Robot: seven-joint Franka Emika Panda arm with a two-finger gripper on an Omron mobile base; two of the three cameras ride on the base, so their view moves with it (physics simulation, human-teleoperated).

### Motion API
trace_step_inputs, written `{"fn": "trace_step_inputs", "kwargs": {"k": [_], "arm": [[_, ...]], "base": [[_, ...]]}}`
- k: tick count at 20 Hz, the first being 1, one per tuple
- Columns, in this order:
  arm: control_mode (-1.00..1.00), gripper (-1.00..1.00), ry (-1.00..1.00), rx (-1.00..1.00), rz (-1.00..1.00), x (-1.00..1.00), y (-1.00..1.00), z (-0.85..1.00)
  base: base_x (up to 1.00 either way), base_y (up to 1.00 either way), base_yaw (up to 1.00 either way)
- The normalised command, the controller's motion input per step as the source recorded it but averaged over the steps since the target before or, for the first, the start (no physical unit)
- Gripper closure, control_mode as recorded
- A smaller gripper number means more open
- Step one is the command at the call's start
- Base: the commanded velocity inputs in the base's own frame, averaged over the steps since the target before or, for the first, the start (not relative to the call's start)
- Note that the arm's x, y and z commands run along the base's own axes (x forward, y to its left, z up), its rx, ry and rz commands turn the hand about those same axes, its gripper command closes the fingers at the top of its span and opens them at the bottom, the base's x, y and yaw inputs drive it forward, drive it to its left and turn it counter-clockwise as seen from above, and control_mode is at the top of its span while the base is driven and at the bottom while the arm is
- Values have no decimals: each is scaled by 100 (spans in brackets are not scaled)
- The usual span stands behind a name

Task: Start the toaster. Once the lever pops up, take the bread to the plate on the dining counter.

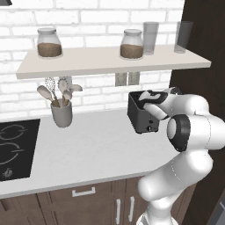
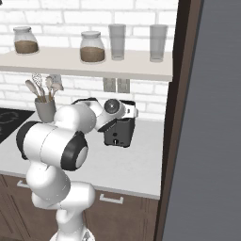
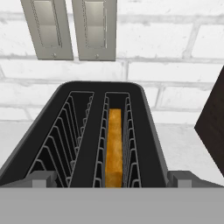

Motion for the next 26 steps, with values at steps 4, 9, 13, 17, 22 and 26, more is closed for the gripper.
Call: {"fn": "trace_step_inputs", "kwargs": {"k": [4,9,13,17,22,26], "arm": [[-100,-100,0,0,0,0,0,0],[-100,-100,0,0,0,0,0,0],[-100,-100,0,0,0,0,0,0],[-100,-100,0,0,0,0,0,0],[-100,-100,0,0,0,0,0,0],[-100,-100,0,0,0,0,0,0]], "base": [[0,0,0],[0,0,0],[0,0,0],[0,0,0],[0,0,0],[0,0,0]]}}
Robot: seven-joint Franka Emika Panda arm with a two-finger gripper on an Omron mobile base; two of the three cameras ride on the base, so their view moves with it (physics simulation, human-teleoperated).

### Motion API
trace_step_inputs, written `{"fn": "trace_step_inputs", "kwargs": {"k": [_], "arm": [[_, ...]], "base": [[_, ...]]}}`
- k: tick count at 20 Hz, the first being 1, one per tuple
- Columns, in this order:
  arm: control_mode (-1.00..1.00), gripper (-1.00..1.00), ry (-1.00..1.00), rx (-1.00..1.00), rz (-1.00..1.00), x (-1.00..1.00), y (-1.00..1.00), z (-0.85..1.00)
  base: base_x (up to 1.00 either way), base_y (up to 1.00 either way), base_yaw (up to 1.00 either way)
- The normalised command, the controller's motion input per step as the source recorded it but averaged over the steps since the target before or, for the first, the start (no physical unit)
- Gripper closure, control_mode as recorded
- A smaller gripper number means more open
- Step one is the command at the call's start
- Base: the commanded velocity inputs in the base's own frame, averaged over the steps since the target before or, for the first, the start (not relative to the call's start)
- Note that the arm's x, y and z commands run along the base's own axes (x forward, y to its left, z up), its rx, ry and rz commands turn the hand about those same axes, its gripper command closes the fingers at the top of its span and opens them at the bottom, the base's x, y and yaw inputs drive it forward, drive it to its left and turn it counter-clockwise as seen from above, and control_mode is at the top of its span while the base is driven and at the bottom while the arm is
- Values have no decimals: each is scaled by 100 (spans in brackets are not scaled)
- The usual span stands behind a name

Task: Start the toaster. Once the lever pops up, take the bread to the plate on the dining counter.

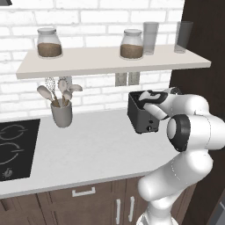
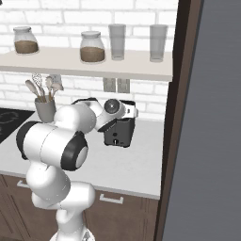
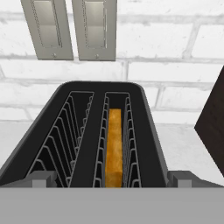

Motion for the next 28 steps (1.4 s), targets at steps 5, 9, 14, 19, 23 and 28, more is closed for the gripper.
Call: {"fn": "trace_step_inputs", "kwargs": {"k": [5,9,14,19,23,28], "arm": [[-100,-100,0,0,0,0,0,0],[-100,-100,0,0,0,0,0,0],[-100,-100,0,0,0,0,0,0],[-100,-100,0,0,0,0,0,0],[-100,-100,0,0,0,0,0,0],[-100,-100,0,0,0,0,0,0]], "base": [[0,0,0],[0,0,0],[0,0,0],[0,0,0],[0,0,0],[0,0,0]]}}
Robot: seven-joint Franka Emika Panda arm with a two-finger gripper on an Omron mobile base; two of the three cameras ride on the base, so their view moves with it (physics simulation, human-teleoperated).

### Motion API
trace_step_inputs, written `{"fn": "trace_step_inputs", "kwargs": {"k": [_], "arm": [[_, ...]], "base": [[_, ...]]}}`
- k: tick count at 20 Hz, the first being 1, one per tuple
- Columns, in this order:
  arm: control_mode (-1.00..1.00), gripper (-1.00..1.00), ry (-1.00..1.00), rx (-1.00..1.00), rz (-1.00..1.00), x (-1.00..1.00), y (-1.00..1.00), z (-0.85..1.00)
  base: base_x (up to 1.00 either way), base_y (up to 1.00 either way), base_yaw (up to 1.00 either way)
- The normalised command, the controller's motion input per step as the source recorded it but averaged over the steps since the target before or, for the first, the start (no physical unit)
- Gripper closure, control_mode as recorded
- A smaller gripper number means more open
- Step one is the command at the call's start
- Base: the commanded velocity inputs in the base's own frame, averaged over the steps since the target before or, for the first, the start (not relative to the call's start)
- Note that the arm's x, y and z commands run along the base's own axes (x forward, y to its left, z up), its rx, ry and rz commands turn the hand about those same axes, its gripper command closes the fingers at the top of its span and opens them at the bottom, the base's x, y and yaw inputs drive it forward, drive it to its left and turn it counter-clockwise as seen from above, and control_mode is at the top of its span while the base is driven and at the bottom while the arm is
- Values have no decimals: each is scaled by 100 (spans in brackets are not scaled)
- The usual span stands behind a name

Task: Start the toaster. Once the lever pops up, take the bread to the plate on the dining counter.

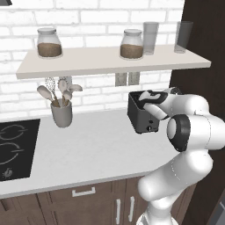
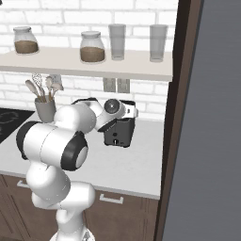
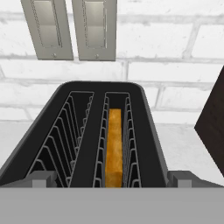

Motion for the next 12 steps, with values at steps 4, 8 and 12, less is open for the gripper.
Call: {"fn": "trace_step_inputs", "kwargs": {"k": [4,8,12], "arm": [[-100,-100,0,0,0,0,0,0],[-100,-100,0,0,0,0,0,0],[-100,-100,0,0,0,0,0,0]], "base": [[0,0,0],[0,0,0],[0,0,0]]}}
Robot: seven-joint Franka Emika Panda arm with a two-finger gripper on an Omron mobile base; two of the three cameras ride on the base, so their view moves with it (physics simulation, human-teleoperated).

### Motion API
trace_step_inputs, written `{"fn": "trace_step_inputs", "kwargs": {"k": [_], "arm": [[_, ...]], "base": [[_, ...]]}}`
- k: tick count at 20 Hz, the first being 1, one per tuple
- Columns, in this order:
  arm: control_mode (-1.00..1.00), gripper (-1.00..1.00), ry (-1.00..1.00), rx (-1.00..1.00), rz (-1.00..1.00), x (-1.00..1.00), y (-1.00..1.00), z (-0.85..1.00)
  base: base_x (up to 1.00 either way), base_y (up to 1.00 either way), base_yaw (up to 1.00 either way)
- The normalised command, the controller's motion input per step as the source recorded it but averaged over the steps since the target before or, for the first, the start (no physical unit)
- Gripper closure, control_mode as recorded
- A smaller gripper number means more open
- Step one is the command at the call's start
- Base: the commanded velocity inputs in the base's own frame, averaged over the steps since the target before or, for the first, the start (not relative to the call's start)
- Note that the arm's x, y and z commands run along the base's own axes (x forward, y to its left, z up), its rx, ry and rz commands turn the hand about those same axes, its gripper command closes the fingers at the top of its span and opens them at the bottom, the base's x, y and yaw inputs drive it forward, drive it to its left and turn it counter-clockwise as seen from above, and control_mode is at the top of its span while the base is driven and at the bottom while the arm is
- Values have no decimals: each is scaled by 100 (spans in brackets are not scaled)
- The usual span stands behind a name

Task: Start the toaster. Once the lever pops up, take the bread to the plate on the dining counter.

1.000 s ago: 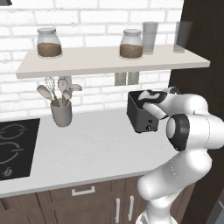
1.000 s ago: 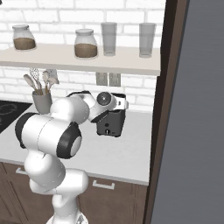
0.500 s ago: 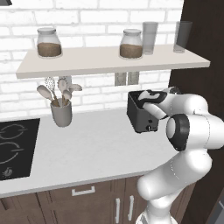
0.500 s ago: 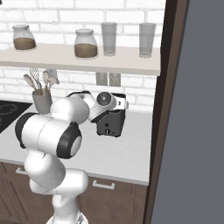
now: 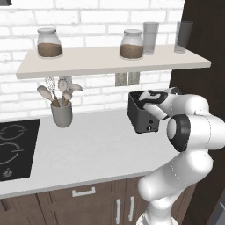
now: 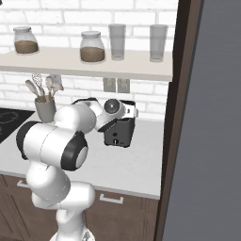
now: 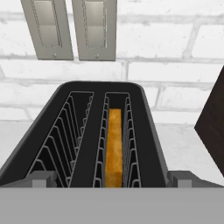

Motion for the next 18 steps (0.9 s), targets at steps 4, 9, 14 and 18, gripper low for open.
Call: {"fn": "trace_step_inputs", "kwargs": {"k": [4,9,14,18], "arm": [[-100,-100,0,0,0,0,0,0],[-100,-100,0,0,0,0,0,0],[-100,-100,0,0,0,0,0,0],[-100,-100,0,0,0,0,0,0]], "base": [[0,0,0],[0,0,0],[0,0,0],[0,0,0]]}}
